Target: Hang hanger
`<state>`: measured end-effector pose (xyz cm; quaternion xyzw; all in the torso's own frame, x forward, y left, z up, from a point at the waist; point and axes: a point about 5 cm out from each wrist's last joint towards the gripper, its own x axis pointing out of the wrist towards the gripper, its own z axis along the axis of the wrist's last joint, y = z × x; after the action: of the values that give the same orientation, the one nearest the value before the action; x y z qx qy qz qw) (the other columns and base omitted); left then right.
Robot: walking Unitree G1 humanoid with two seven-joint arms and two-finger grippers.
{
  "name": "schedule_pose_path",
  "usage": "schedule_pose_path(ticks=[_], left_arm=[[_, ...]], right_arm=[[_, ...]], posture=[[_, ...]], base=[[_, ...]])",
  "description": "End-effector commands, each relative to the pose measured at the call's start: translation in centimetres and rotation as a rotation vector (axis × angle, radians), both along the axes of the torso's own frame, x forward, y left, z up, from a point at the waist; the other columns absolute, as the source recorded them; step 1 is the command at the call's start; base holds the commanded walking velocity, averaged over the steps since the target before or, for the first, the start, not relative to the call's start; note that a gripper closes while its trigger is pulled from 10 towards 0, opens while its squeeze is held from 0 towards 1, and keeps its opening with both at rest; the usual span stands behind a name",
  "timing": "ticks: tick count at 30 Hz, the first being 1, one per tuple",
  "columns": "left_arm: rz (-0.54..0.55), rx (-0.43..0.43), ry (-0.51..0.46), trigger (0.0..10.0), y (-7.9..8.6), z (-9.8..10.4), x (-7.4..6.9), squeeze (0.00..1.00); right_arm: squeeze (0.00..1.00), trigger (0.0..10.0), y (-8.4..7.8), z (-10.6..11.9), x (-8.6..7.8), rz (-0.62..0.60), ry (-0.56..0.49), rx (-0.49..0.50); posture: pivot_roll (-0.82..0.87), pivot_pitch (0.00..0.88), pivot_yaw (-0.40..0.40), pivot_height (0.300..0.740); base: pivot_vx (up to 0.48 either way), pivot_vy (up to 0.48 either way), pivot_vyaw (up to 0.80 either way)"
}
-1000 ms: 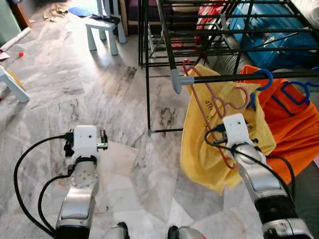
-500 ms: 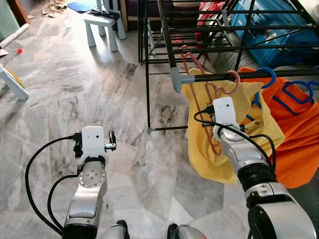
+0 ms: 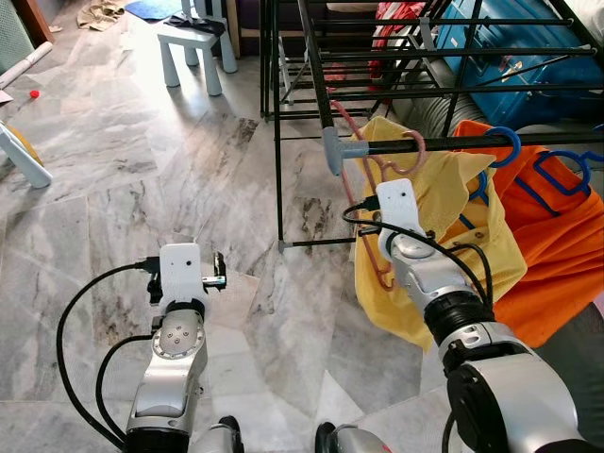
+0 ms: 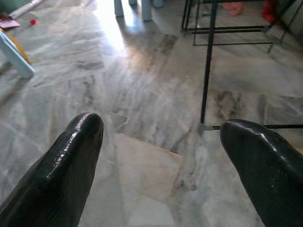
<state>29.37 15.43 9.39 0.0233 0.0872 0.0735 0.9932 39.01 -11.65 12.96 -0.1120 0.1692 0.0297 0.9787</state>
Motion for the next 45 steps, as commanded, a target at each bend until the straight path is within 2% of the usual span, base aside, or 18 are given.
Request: schedule_pose_path(ticks=[1, 9, 10, 11, 20, 29, 30, 35, 39, 45], left_arm=[[-0.005, -0.007, 0.005, 10.0, -0.1, 0.0, -0.2, 0.0], [-0.021, -0.022, 0.029, 10.0, -0.5, -0.3, -0.4, 0.0], [-0.022, -0.027, 0.03, 10.0, -0.5, -0.4, -0.4, 0.0], [-0.027, -0.026, 0.03, 10.0, -0.6, -0.4, -0.4, 0.0], [-0.043, -0.031, 0.03, 10.0, -0.8, -0.2, -0.2, 0.0], [-0.049, -0.039, 0.047, 10.0, -0.8, -0.4, -0.3, 0.0], [-0.057, -0.039, 0.044, 10.0, -0.9, -0.4, -0.3, 0.0], [-0.064, -0.032, 0.046, 10.0, -0.8, -0.3, -0.1, 0.0], [-0.066, -0.024, 0.05, 10.0, -0.7, -0.2, -0.1, 0.0], [-0.105, -0.02, 0.041, 10.0, -1.4, 0.0, -0.3, 0.0]], right_arm=[[0.0, 10.0, 0.5, -0.6, -0.2, 0.021, 0.026, -0.014], [0.0, 10.0, 1.1, -1.1, -0.3, 0.034, 0.038, 0.003], [0.62, 10.0, 1.1, -1.2, -0.4, 0.03, 0.042, 0.037], [1.0, 10.0, 0.8, -1.4, -0.4, 0.007, 0.039, 0.03], [1.0, 10.0, 0.0, -0.9, -0.4, -0.003, -0.046, 0.005], [1.0, 10.0, -0.9, -1.1, -0.9, 0.049, -0.116, -0.009], [1.0, 10.0, -1.2, -1.0, -1.0, 0.043, -0.138, -0.041], [1.0, 10.0, -2.0, -1.3, -1.7, 0.051, -0.168, -0.08], [1.0, 10.0, -2.3, -1.1, -2.3, 0.079, -0.168, -0.009], [1.0, 10.0, -3.4, -1.5, -4.1, 0.088, -0.167, 0.027]], posture=[[0.0, 0.209, -0.089, 0.74], [0.0, 0.212, -0.092, 0.74], [0.0, 0.212, -0.093, 0.74], [0.0, 0.212, -0.093, 0.74], [0.0, 0.215, -0.089, 0.74], [-0.01, 0.221, -0.083, 0.74], [-0.01, 0.222, -0.079, 0.74], [-0.01, 0.22, -0.069, 0.74], [-0.01, 0.22, -0.063, 0.74], [-0.01, 0.218, -0.054, 0.74]], base=[[0.0, 0.0, 0.0], [0.0, 0.0, 0.0], [0.0, 0.0, 0.0], [0.0, 0.0, 0.0], [0.0, 0.0, 0.0], [0.0, 0.0, 0.0], [0.0, 0.0, 0.0], [0.0, 0.0, 0.0], [0.0, 0.0, 0.0], [0.0, 0.0, 0.0]])
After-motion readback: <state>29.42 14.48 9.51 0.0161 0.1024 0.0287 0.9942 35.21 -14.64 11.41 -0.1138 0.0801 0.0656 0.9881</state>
